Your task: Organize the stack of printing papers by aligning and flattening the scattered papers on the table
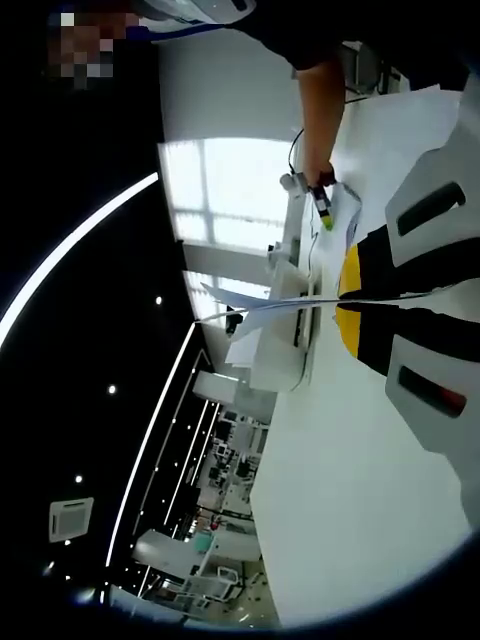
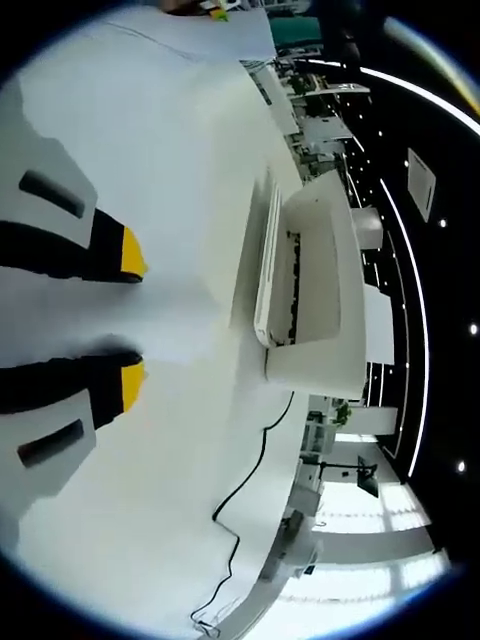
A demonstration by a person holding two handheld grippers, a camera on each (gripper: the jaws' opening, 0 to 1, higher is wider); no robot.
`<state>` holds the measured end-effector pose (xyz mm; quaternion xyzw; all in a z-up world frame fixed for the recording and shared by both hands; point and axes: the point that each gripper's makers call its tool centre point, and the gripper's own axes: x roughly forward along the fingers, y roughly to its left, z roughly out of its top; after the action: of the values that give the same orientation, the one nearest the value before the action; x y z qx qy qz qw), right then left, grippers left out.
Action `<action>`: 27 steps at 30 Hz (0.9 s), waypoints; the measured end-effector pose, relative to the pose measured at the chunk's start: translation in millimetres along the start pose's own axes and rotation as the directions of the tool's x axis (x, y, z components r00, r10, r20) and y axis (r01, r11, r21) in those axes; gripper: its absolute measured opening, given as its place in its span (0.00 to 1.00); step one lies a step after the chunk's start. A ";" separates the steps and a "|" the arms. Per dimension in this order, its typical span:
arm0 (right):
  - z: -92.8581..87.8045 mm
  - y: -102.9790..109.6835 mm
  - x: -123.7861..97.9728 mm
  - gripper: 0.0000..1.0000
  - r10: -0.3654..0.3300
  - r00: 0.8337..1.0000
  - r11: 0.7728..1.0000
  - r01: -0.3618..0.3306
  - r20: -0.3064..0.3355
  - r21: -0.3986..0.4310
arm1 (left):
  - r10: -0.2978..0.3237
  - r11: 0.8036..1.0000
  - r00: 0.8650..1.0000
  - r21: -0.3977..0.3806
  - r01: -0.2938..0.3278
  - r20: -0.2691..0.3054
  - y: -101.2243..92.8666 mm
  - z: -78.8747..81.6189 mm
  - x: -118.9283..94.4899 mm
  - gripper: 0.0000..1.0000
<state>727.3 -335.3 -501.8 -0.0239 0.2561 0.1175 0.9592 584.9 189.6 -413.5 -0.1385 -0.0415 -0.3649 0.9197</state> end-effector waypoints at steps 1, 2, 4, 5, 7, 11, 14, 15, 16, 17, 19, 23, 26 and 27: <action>-1.1 2.1 -3.0 0.25 0.001 1.000 1.000 -0.001 -0.002 -0.003 | 0.000 1.000 1.000 0.000 0.000 0.000 0.0 0.1 0.0 0.07; -2.6 4.5 -6.5 0.25 0.000 1.000 1.000 0.000 -0.004 -0.008 | 0.000 1.000 1.000 0.000 0.000 0.001 0.2 0.1 -0.1 0.07; -6.4 6.8 -12.7 0.25 -0.001 1.000 1.000 0.001 -0.007 -0.023 | 0.000 1.000 1.000 0.000 0.000 0.001 0.2 0.1 -0.2 0.07; -8.5 7.4 -15.8 0.25 0.000 1.000 1.000 0.000 -0.008 -0.026 | 0.001 1.000 1.000 0.000 -0.001 0.001 0.2 0.1 -0.2 0.07; -13.5 10.0 -24.3 0.25 0.000 1.000 1.000 0.000 -0.003 -0.029 | 0.000 1.000 1.000 0.000 0.000 0.002 0.2 0.2 -0.3 0.07; -21.7 9.6 -38.7 0.26 -0.007 1.000 1.000 0.008 0.012 -0.027 | 0.000 1.000 1.000 0.002 0.000 0.000 -0.2 -0.1 -0.1 0.07; -29.3 10.4 -51.6 0.26 -0.019 1.000 0.999 0.019 0.017 -0.025 | 0.001 1.000 1.000 0.005 -0.001 -0.002 -0.6 -0.4 0.0 0.07; -31.8 10.5 -55.9 0.27 -0.021 1.000 0.999 0.022 0.020 -0.024 | 0.002 1.000 1.000 0.006 -0.002 -0.002 -0.6 -0.3 -0.1 0.07; -34.1 9.9 -59.8 0.27 -0.026 0.999 0.999 0.027 0.023 -0.019 | 0.003 1.000 1.000 0.007 -0.003 -0.002 -0.7 -0.3 -0.1 0.07; -36.2 8.9 -63.7 0.27 -0.034 0.999 0.999 0.035 0.026 -0.016 | 0.004 1.000 1.000 0.008 -0.004 -0.003 -0.8 -0.4 -0.1 0.07; -41.2 6.1 -73.0 0.25 -0.064 0.998 0.998 0.064 0.026 -0.019 | 0.005 1.000 1.000 0.012 -0.005 -0.006 -1.0 -0.8 0.2 0.07; -49.2 10.8 -80.8 0.11 -0.052 0.998 0.998 0.052 0.041 0.024 | 0.007 1.000 1.000 0.014 -0.006 -0.010 -1.1 -1.3 0.2 0.07; -51.8 5.4 -83.4 0.15 -0.076 0.996 0.997 0.075 0.044 0.023 | 0.007 1.000 1.000 0.015 -0.007 -0.010 -1.4 -1.4 0.2 0.07; -52.3 2.7 -85.3 0.20 -0.094 0.995 0.995 0.093 0.039 0.020 | 0.007 1.000 1.000 0.015 -0.007 -0.011 -1.4 -1.5 0.2 0.07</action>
<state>629.5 -356.3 -504.8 -0.0247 0.2365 0.0705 0.9688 584.0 188.1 -414.6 -0.1297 -0.0389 -0.3621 0.9223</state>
